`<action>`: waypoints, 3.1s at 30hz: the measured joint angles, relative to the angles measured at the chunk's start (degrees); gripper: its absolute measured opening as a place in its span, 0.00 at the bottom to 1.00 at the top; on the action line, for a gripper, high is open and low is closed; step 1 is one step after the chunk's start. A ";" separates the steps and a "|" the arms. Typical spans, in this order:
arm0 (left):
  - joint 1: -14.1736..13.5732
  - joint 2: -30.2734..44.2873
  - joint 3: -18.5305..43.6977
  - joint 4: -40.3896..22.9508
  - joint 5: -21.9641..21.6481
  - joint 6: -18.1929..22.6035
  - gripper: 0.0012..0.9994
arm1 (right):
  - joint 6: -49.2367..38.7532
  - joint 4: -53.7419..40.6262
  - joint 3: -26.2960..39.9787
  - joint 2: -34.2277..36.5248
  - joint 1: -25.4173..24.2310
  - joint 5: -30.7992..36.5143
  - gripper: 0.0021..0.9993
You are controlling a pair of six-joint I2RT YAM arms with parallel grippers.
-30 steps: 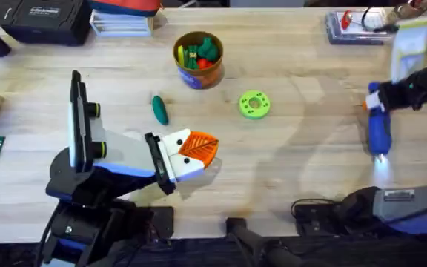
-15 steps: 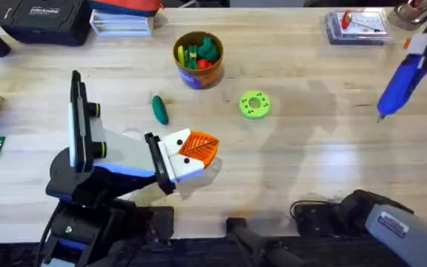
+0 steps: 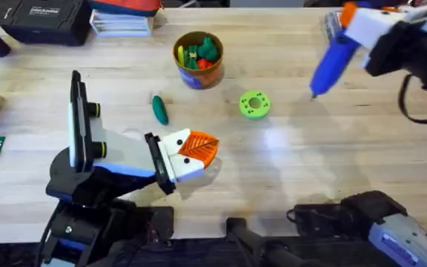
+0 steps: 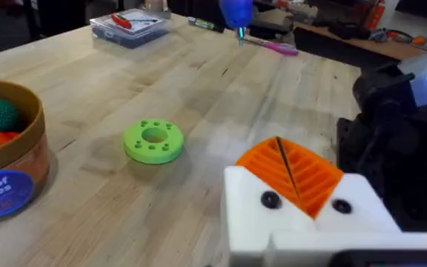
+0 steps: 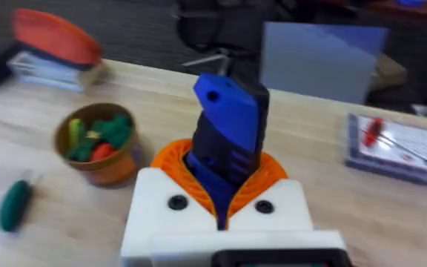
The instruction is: Pick up the gripper from the table and insert it into the empty holder that is missing its gripper. Then pick up a screw, insert it into the mounting hole, and use the screwdriver to tighten it. Finally, clean up the table by picking up the vegetable and placing it into the bucket.
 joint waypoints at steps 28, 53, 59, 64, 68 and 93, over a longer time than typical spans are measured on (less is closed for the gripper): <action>0.00 0.00 0.00 0.00 0.00 0.00 0.00 | 2.23 37.57 -5.32 9.05 39.35 -0.19 0.02; 0.00 0.00 0.00 0.00 0.00 0.00 0.00 | 4.84 43.57 -5.46 17.11 47.52 -3.25 0.02; 0.00 0.00 0.00 0.00 0.00 0.00 0.00 | 3.25 43.46 -5.48 17.93 47.59 -4.06 0.02; 0.00 0.00 0.00 0.00 0.00 0.00 0.00 | 2.91 43.34 -5.48 17.92 47.59 -4.08 0.02; 0.00 0.00 0.00 0.00 0.00 0.00 0.00 | 2.89 43.28 -5.48 17.92 47.59 -4.08 0.02; 0.00 0.00 0.00 -0.01 0.00 -0.01 0.00 | 2.41 41.73 -5.48 17.92 47.59 -4.48 0.02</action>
